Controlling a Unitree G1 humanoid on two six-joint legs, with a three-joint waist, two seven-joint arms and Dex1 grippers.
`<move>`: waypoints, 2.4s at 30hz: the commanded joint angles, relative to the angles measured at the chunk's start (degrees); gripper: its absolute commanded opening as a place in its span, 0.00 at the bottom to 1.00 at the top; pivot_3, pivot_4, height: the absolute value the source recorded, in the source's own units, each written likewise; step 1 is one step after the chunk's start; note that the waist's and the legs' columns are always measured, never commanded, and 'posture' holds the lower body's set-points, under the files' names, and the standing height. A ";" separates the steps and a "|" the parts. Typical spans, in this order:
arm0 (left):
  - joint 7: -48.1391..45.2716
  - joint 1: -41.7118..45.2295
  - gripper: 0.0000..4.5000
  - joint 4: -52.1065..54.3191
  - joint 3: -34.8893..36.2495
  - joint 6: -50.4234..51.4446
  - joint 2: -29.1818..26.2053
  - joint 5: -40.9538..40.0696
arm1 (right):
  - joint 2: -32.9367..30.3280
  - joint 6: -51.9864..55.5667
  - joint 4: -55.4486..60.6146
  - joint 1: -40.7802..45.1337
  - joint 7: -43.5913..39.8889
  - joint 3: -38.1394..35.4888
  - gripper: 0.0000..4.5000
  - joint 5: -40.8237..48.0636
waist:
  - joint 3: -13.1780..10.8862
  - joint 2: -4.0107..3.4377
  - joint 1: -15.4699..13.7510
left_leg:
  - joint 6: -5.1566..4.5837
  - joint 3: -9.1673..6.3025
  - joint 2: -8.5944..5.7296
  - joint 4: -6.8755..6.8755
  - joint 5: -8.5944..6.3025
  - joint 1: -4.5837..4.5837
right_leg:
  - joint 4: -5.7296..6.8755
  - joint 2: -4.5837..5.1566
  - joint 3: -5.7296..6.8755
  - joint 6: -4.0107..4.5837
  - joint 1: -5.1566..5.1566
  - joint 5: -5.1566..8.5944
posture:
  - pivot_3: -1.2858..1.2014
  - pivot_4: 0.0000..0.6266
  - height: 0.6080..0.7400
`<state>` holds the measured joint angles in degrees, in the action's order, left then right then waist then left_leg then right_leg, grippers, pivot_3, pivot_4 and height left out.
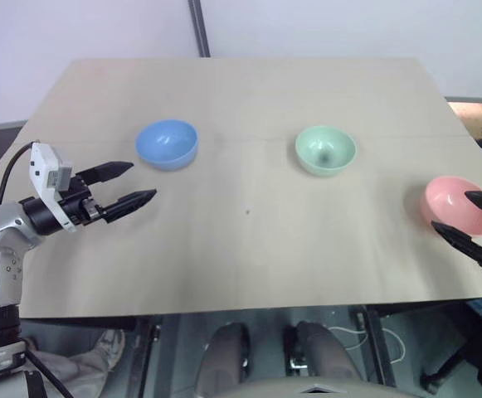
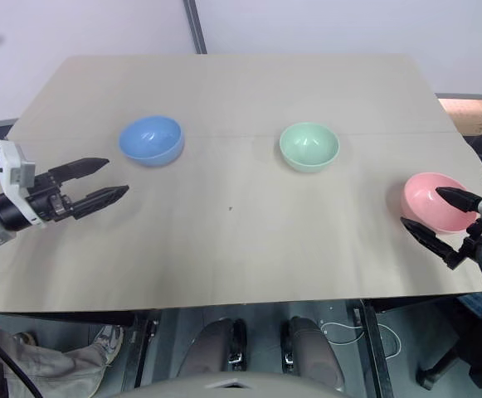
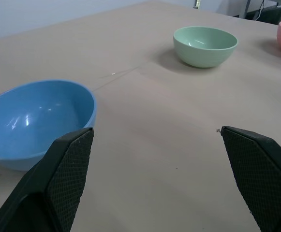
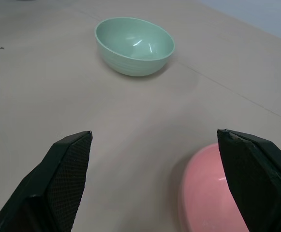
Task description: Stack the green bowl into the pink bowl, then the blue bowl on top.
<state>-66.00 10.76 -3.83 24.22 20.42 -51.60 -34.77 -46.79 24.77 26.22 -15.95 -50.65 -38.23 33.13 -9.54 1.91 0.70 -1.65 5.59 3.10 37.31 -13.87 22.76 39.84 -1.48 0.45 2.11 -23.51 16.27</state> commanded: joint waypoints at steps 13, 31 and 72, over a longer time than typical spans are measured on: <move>-7.92 5.24 0.99 7.81 -2.25 -0.13 1.35 -6.19 | -3.02 7.48 -2.63 5.60 11.08 8.36 1.00 -9.84 | 0.01 0.01 0.04 | 0.01 0.02 -0.01 0.04 0.01 0.03 | 0.01 0.00 0.00 -0.01 0.00 0.00 | 0.52 0.24 1.00; -10.67 6.08 1.00 12.78 -6.76 1.33 3.48 -8.85 | -4.02 12.19 -15.47 17.60 11.69 20.69 0.00 -15.34 | 0.01 0.00 0.09 | 0.02 0.03 -0.02 0.05 0.02 0.03 | 0.03 -0.07 -0.07 0.00 -0.03 0.00 | 0.52 0.24 1.00; -3.06 1.05 1.00 11.89 -1.50 0.60 6.98 -11.38 | 9.52 20.96 5.10 43.98 3.93 37.01 0.71 -2.82 | 0.10 0.22 0.11 | 0.01 -0.04 0.05 0.15 0.01 0.10 | 0.07 -0.04 0.04 0.02 -0.08 -0.02 | 0.52 0.24 1.00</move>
<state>-68.55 11.63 5.55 20.59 21.12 -44.63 -44.14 -35.86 46.87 31.74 27.31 -46.18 2.72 29.68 -9.44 2.13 0.80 -1.64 5.55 3.15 37.46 -13.87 22.86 39.91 -1.51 0.49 2.13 -23.59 16.25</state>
